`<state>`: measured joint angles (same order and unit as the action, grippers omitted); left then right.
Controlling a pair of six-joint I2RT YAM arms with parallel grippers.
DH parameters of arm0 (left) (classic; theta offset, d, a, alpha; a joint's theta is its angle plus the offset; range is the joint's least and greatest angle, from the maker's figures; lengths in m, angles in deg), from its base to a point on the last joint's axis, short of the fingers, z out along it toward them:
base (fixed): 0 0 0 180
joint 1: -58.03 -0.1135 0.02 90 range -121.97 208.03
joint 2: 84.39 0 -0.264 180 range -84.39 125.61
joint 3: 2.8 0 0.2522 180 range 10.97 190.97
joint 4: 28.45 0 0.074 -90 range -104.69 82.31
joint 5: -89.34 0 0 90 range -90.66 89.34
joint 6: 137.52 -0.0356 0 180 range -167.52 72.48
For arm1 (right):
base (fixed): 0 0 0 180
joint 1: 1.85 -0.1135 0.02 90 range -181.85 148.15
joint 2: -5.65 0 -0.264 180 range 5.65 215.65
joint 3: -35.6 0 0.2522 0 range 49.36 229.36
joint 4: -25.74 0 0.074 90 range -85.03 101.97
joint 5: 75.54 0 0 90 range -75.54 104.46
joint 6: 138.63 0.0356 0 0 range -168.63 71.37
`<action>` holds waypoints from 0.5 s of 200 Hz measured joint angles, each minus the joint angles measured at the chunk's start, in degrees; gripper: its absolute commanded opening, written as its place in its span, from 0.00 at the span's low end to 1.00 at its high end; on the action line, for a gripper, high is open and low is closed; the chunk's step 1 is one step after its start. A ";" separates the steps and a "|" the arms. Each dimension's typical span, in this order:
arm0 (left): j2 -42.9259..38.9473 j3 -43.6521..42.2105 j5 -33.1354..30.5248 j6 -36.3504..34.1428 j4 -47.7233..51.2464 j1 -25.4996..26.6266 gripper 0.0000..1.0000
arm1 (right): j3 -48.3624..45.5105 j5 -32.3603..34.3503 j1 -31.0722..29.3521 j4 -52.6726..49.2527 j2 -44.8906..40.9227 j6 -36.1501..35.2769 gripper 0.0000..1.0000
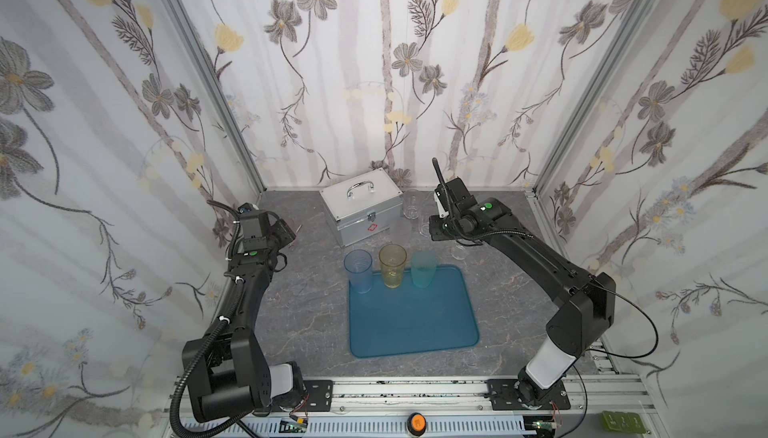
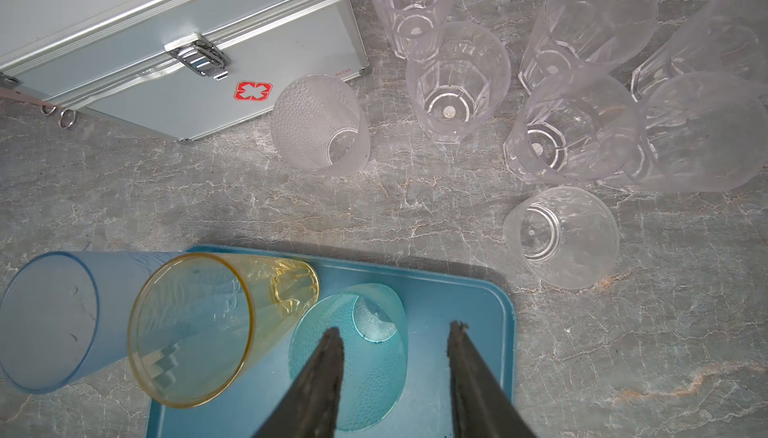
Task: Place the glasses into the tray
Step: 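Reach the left gripper to the pink glass and close on its rim while right rises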
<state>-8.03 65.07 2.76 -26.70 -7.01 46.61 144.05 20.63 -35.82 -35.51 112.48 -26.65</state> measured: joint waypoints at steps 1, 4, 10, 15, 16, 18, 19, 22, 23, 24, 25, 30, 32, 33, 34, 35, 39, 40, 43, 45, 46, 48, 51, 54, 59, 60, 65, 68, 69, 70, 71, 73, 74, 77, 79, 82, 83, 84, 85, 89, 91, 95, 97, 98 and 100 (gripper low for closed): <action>0.11 0.07 0.07 0.00 -0.02 -0.09 0.70 | -0.02 0.00 0.00 0.04 0.00 0.00 0.60; 0.63 0.37 0.37 0.00 -0.02 -0.52 0.70 | -0.15 0.00 0.02 0.20 0.00 0.00 0.62; 1.46 0.83 0.79 -0.04 -0.02 -1.20 0.71 | -0.46 0.00 0.04 0.61 0.00 -0.02 0.67; 2.19 1.18 1.03 -0.07 -0.04 -1.70 0.71 | -0.72 0.07 0.07 1.01 0.00 -0.02 0.70; 2.27 1.22 1.05 -0.07 -0.02 -1.77 0.71 | -0.76 0.11 0.09 1.05 0.00 -0.02 0.71; 2.60 1.38 1.11 -0.11 -0.02 -1.99 0.71 | -0.87 0.20 0.13 1.22 0.00 -0.02 0.72; 2.73 1.42 1.14 -0.13 -0.02 -2.08 0.71 | -0.92 0.22 0.15 1.27 0.00 -0.02 0.73; 3.17 1.62 1.20 -0.33 0.00 -2.38 0.72 | -1.07 0.31 0.17 1.42 0.00 -0.02 0.75; 3.26 1.66 1.20 -0.39 0.00 -2.45 0.72 | -1.09 0.33 0.17 1.44 0.00 -0.02 0.76; 3.48 1.77 1.20 -0.52 -0.02 -2.58 0.72 | -1.18 0.39 0.20 1.53 0.00 0.00 0.76; 3.56 1.81 1.20 -0.59 -0.02 -2.64 0.72 | -1.22 0.42 0.20 1.57 0.00 -0.02 0.77; 4.28 2.10 1.16 -1.14 -0.02 -3.15 0.72 | -1.46 0.81 0.24 1.79 0.00 -0.02 0.79; 4.52 2.21 1.09 -1.27 0.00 -3.37 0.72 | -1.51 0.94 0.26 1.81 0.00 -0.02 0.82; 4.61 2.23 1.07 -1.29 0.00 -3.43 0.72 | -1.55 1.16 0.31 1.84 0.00 -0.02 0.83; 4.72 2.27 1.07 -1.31 0.00 -3.52 0.72 | -1.60 1.25 0.31 1.84 -0.02 -0.02 0.84; 4.92 2.32 1.07 -1.31 0.00 -3.69 0.72 | -1.64 1.46 0.33 1.88 -0.02 -0.04 0.84; 5.33 2.45 1.03 -1.33 0.02 -4.04 0.72 | -1.75 1.95 0.44 1.92 -0.04 -0.02 0.86; 5.42 2.47 1.03 -1.36 0.02 -4.13 0.72 | -1.79 2.05 0.46 1.92 -0.07 -0.02 0.87; 5.77 2.60 1.01 -1.46 0.09 -4.44 0.72 | -1.90 2.58 0.52 1.95 -0.13 0.02 0.93; 6.01 2.69 0.96 -1.60 0.09 -4.66 0.72 | -1.97 2.99 0.59 1.90 -0.22 0.00 0.96; 6.10 2.73 0.94 -1.64 0.09 -4.72 0.72 | -1.99 3.15 0.61 1.88 -0.26 0.00 0.98; 6.34 2.82 0.83 -1.75 0.11 -4.90 0.72 | -2.05 3.65 0.68 1.86 -0.37 0.02 0.99; 6.64 2.95 0.74 -1.88 0.11 -5.11 0.73 | -2.12 4.31 0.68 1.81 -0.48 0.02 0.99; 7.02 3.13 0.66 -2.12 0.11 -5.35 0.73 | -2.16 5.27 0.70 1.77 -0.72 0.02 1.00; 7.45 3.32 0.57 -2.60 0.17 -5.62 0.73 | -2.25 6.73 0.74 1.81 -1.09 0.02 1.00; 7.58 3.37 0.52 -2.69 0.20 -5.66 0.73 | -2.29 7.19 0.76 1.84 -1.22 0.02 1.00; 7.98 3.56 0.22 -2.78 0.26 -5.92 0.73 | -2.43 8.98 0.79 1.88 -1.77 0.04 1.00; 8.17 3.72 0.07 -2.80 0.26 -6.03 0.73 | -2.51 10.08 0.79 1.88 -2.12 0.20 1.00; 8.31 3.80 -0.15 -2.82 0.28 -6.05 0.73 | -2.56 10.64 0.79 1.88 -2.32 0.24 1.00; 8.35 3.85 -0.28 -2.82 0.28 -6.05 0.73 | -2.58 10.93 0.79 1.88 -2.40 0.26 1.00; 8.46 3.91 -0.42 -2.84 0.31 -6.08 0.73 | -2.60 11.19 0.79 1.88 -2.49 0.28 1.00; 8.66 4.07 -0.63 -2.89 0.31 -6.12 0.73 | -2.67 12.02 0.79 1.86 -2.78 0.31 1.00; 8.72 4.09 -0.68 -2.91 0.31 -6.14 0.73 | -2.69 12.61 0.79 1.86 -2.95 0.33 1.00; 8.98 4.33 -0.81 -3.06 0.28 -6.16 0.72 | -2.71 13.81 0.79 1.81 -3.28 0.46 1.00; 9.11 4.42 -0.79 -3.10 0.26 -6.16 0.72 | -2.73 14.60 0.79 1.84 -3.50 0.55 1.00; 9.44 4.66 -0.76 -3.30 0.26 -6.19 0.72 | -2.75 15.61 0.90 1.86 -3.78 0.68 1.00; 9.51 4.70 -0.76 -3.32 0.26 -6.19 0.72 | -2.75 16.09 0.96 1.86 -3.91 0.76 1.00; 9.64 4.81 -0.76 -3.37 0.26 -6.19 0.72 | -2.75 16.31 0.98 1.86 -3.98 0.81 1.00; 9.70 4.85 -0.76 -3.41 0.26 -6.19 0.72 | -2.78 16.70 1.03 1.88 -4.09 0.94 1.00; 10.19 5.22 -0.74 -3.76 0.28 -6.19 0.71 | -2.82 17.35 1.29 1.92 -4.31 1.11 1.00; 10.43 5.42 -0.74 -4.00 0.28 -6.19 0.71 | -2.89 17.64 1.42 1.99 -4.42 1.14 0.99; 10.93 5.77 -0.79 -4.26 0.26 -6.21 0.71 | -3.10 17.79 1.97 2.19 -4.63 1.18 0.97; 11.21 5.99 -0.79 -4.33 0.28 -6.21 0.71 | -3.28 17.75 2.27 2.36 -4.74 1.20 0.95; 11.30 6.08 -0.79 -4.33 0.28 -6.21 0.71 | -3.32 17.75 2.38 2.40 -4.76 1.22 0.94; 11.63 6.29 -0.74 -4.33 0.26 -6.21 0.71 | -3.52 17.66 2.73 2.51 -4.85 1.29 0.92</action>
<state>3.59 71.37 2.02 -31.03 -6.75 40.40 140.53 38.29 -33.09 -33.00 107.62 -25.36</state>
